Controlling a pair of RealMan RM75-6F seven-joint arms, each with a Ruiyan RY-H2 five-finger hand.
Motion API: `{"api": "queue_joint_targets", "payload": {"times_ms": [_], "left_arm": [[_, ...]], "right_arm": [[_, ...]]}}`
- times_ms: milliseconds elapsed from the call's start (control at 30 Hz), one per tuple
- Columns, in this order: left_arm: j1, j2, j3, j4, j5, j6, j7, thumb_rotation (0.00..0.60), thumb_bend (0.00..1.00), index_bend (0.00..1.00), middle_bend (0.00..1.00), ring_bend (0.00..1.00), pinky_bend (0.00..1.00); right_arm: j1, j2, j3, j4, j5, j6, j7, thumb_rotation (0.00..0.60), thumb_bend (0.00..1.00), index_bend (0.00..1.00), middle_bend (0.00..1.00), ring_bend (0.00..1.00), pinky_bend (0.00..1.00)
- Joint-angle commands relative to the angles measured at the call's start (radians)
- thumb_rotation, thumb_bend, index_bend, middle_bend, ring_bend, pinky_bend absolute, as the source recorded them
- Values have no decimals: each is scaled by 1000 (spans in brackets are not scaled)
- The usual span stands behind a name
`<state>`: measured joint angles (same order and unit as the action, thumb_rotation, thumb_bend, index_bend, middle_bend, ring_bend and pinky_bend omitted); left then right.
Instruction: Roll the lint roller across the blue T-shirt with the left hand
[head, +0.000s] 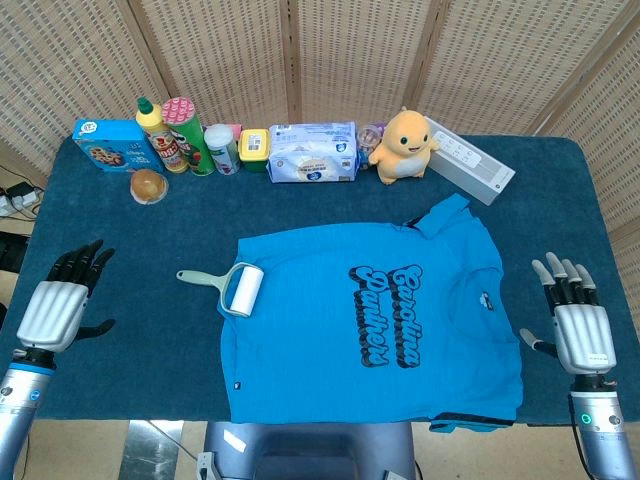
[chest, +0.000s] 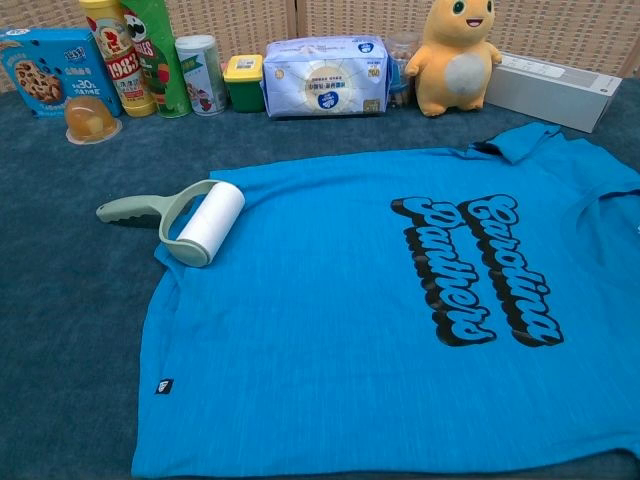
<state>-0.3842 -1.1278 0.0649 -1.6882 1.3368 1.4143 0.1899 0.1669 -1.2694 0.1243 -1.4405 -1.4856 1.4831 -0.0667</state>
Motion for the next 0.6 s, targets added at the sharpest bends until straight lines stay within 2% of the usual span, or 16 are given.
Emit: {"api": "queue_joint_targets", "payload": {"times_ms": [33,233,333,467,600], "left_arm": [[-9,-4,-16,19,-9,-35,-7,600,115,0,0,0,73],[-56,6,-40,51,-25,-157,-24,600,115,0,0,0,73],[-126,36,-54,79,-45,-324,-97,600,115,0,0,0,73],[-186,55,-63,113,-32,-466,-192,600,114,0,0,0,73],[-231,60,-79,124,-49,-550,-190,600,115,0,0,0,73]], "right_arm": [[1,4,-2,-8,0,-4,2,600,0,85,0,0,0],[-1,13,-3,-24,8,-10,2,600,0,85,0,0,0],[-4,22,2,-39,22,-13,2,600,0,85,0,0,0],[-6,27,1,-51,18,-8,-3,600,0,85,0,0,0],[-6,28,-1,-55,23,-15,-7,600,0,85,0,0,0]]}}
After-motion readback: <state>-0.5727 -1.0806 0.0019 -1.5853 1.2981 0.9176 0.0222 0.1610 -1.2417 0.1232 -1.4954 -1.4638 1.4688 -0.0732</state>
